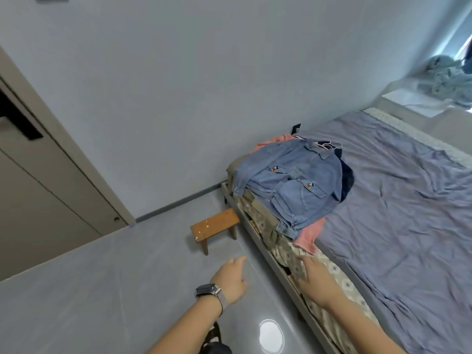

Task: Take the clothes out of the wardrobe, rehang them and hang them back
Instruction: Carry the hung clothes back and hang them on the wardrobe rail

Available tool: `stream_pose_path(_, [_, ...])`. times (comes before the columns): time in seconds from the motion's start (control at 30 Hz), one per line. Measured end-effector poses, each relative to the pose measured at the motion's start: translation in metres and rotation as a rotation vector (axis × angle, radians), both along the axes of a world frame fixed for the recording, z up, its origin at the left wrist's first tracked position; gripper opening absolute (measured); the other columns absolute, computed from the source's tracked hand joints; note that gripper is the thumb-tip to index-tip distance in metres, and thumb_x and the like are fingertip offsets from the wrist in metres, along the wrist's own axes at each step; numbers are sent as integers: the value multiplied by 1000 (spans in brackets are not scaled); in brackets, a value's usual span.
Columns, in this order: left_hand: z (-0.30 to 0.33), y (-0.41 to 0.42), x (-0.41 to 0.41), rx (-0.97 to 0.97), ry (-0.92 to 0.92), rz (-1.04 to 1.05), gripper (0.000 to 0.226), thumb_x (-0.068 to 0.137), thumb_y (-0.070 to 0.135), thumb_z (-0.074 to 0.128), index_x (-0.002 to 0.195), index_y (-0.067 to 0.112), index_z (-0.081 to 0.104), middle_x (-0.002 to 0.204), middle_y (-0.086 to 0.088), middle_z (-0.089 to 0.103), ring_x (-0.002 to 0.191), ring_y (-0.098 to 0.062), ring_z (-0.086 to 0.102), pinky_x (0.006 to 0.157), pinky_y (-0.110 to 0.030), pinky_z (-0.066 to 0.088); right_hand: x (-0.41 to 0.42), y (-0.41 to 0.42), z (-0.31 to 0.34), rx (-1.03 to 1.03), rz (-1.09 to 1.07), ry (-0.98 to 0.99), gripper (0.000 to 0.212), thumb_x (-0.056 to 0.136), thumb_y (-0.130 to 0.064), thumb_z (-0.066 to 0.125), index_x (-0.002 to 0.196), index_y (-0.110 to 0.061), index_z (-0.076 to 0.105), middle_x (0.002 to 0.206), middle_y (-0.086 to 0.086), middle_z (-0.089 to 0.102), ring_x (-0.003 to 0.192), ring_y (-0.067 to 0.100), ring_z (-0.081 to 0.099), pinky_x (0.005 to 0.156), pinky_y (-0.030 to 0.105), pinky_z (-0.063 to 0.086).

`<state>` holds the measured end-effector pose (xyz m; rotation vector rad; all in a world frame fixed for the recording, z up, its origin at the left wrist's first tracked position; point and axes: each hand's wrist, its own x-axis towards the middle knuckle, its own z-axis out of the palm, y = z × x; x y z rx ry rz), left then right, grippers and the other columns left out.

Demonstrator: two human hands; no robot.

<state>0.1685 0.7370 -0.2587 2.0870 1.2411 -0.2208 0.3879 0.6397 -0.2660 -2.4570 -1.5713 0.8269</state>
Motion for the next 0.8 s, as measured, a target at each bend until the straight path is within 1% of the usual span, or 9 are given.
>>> stream_pose_path(0.07, [-6, 41, 15, 5, -3, -45, 61, 90, 24, 49, 146, 24, 25, 147, -4, 35, 128, -22, 43, 102, -32, 40, 8, 29, -5, 23, -23, 25, 51, 87, -20, 53, 137, -17, 43, 137, 7, 50, 126, 23, 46, 104, 29, 34])
stream_pose_path(0.13, [-8, 82, 29, 29, -17, -75, 59, 91, 22, 48, 145, 24, 27, 147, -1, 33, 127, -20, 44, 99, -30, 41, 16, 58, -10, 33, -64, 47, 49, 87, -21, 54, 135, -18, 44, 135, 8, 50, 123, 23, 47, 101, 29, 36])
stream_pose_path(0.2, [-6, 123, 43, 69, -50, -79, 54, 91, 20, 48, 142, 24, 32, 144, 0, 36, 122, -17, 48, 97, -30, 44, 27, 84, -10, 24, -120, 49, 46, 87, -25, 53, 132, -18, 46, 130, 9, 52, 117, 23, 49, 97, 28, 38])
stream_pose_path(0.3, [1, 178, 71, 83, -89, -136, 48, 91, 20, 49, 138, 22, 39, 139, 0, 42, 119, -16, 50, 97, -30, 44, 45, 119, -5, 16, -196, 59, 55, 83, -34, 47, 135, -16, 45, 130, 9, 54, 118, 26, 50, 96, 30, 38])
stream_pose_path(0.37, [4, 212, 93, 103, -96, -191, 48, 91, 19, 49, 138, 21, 40, 137, -2, 45, 119, -16, 50, 99, -29, 42, 63, 138, -4, 18, -260, 61, 55, 85, -23, 52, 138, -14, 41, 132, 11, 53, 121, 27, 49, 97, 30, 38])
stream_pose_path(0.43, [9, 237, 119, 101, -94, -225, 49, 91, 20, 48, 139, 21, 39, 137, -2, 44, 113, -16, 54, 95, -27, 44, 82, 153, -4, 8, -328, 75, 55, 87, -14, 53, 140, -13, 38, 132, 12, 52, 121, 27, 49, 96, 30, 38])
stream_pose_path(0.5, [9, 258, 149, 75, -94, -268, 51, 92, 21, 49, 141, 21, 36, 139, -2, 41, 114, -16, 54, 94, -26, 43, 103, 165, -5, 6, -384, 100, 56, 87, -14, 52, 141, -13, 37, 135, 11, 49, 122, 26, 47, 96, 30, 39])
stream_pose_path(0.6, [0, 287, 198, 37, -80, -340, 51, 92, 23, 48, 141, 21, 34, 140, -2, 40, 121, -17, 48, 100, -30, 41, 143, 187, -14, 8, -425, 130, 58, 86, -14, 54, 141, -12, 36, 141, 9, 45, 129, 25, 43, 102, 29, 35])
stream_pose_path(0.8, [-20, 328, 281, -22, -21, -393, 48, 92, 23, 48, 138, 20, 38, 137, -3, 42, 123, -18, 47, 103, -30, 39, 223, 224, -30, -4, -504, 136, 56, 86, -13, 54, 140, -8, 38, 142, 11, 46, 132, 24, 41, 105, 24, 29])
